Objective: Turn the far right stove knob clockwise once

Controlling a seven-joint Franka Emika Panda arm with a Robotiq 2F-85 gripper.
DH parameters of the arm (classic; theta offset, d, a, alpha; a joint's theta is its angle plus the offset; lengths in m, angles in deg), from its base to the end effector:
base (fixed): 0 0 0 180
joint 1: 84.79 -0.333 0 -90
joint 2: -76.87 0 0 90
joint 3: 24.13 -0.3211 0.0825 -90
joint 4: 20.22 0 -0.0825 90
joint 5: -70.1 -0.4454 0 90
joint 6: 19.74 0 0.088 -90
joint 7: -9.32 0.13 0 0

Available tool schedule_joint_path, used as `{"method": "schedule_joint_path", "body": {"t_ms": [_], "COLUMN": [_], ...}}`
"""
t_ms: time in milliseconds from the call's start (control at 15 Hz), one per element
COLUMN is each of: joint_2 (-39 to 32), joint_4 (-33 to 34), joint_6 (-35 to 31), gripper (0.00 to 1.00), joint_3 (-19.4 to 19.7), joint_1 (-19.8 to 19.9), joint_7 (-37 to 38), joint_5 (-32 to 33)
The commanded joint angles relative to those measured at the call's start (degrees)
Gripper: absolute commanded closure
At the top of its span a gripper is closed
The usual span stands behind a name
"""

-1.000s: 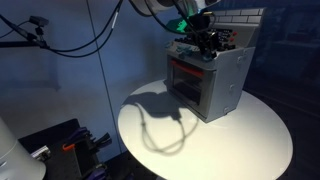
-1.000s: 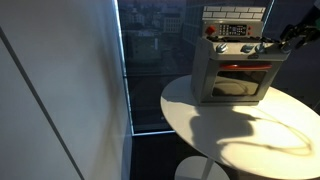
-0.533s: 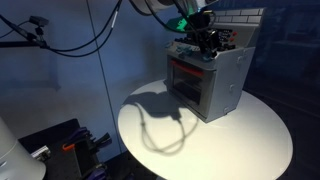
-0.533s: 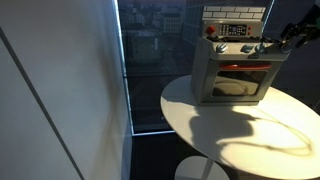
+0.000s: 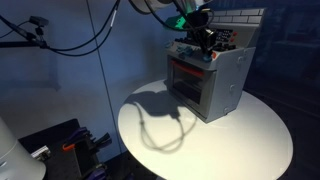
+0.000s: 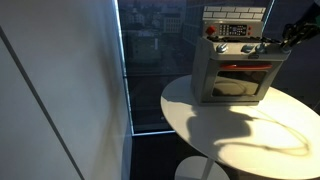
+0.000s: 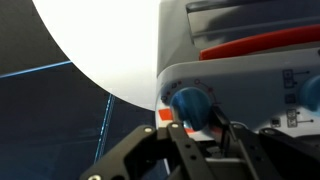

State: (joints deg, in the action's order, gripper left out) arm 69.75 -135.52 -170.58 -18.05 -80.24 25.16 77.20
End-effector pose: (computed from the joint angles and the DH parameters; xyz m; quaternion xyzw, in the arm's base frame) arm 0.6699 -0.1226 0.4002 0.9522 -0.1757 0.2470 0.0376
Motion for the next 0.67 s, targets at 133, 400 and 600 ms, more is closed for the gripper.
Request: {"method": "schedule_joint_path", "body": {"t_ms": [133, 400, 600], "joint_2": [0.7, 0.8, 0.9], "joint_4": [0.7, 0.7, 0.7], "joint_6": [1.5, 1.6, 1.4], "gripper": [0.88, 0.93, 0.94], "joint_3": [0.5, 0.6, 1.0], "joint_1": [0.0, 0.0, 0.0], "joint_7": [-0.9, -0.8, -0.5], "joint_5": [-0.7, -0.5, 1.1]}}
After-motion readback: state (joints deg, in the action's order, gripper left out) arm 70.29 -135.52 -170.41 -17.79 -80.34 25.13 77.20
